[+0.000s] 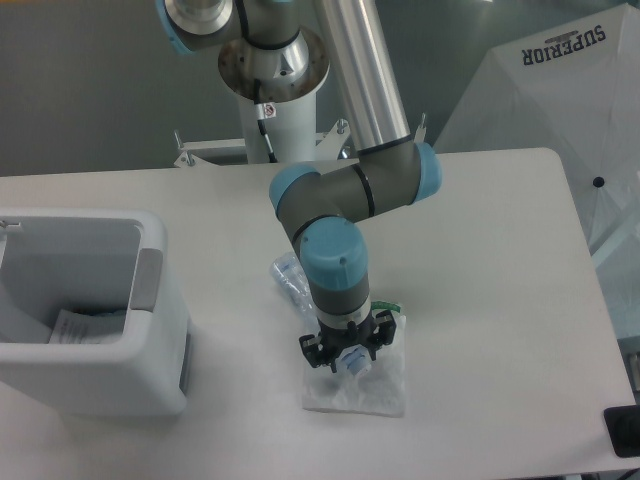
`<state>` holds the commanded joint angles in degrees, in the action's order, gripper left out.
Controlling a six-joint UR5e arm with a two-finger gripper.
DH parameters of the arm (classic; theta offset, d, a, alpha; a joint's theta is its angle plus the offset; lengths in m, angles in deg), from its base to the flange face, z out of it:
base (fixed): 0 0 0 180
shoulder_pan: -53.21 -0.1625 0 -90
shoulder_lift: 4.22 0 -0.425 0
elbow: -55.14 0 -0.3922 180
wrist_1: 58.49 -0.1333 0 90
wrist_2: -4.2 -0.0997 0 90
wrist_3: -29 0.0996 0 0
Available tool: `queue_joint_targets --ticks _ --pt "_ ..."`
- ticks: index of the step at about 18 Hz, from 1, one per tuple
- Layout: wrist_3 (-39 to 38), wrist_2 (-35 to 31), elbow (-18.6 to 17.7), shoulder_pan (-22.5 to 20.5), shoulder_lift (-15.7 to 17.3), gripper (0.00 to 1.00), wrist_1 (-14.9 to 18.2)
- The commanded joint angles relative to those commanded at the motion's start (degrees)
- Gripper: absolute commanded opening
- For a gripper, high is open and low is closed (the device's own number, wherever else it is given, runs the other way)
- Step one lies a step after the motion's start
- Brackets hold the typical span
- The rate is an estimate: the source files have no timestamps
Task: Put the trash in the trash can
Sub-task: 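Close the gripper around the bottle's capped end, then lift the bottle up off the bag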
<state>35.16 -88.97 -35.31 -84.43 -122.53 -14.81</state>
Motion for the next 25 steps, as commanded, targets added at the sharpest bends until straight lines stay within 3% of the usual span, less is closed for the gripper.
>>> queue_joint_targets --ticks 6,16,19,25 --pt "-2.46 1.84 8.97 -0.62 1.85 0.68 -0.09" --pt "-2.46 3.08 17.59 -0.18 5.55 0.67 -0.26" --pt "-2.46 4.04 19.52 -0.09 7.12 0.67 -0.61" --pt "-3.08 7.21 19.70 1.66 12.13 0.67 -0.88"
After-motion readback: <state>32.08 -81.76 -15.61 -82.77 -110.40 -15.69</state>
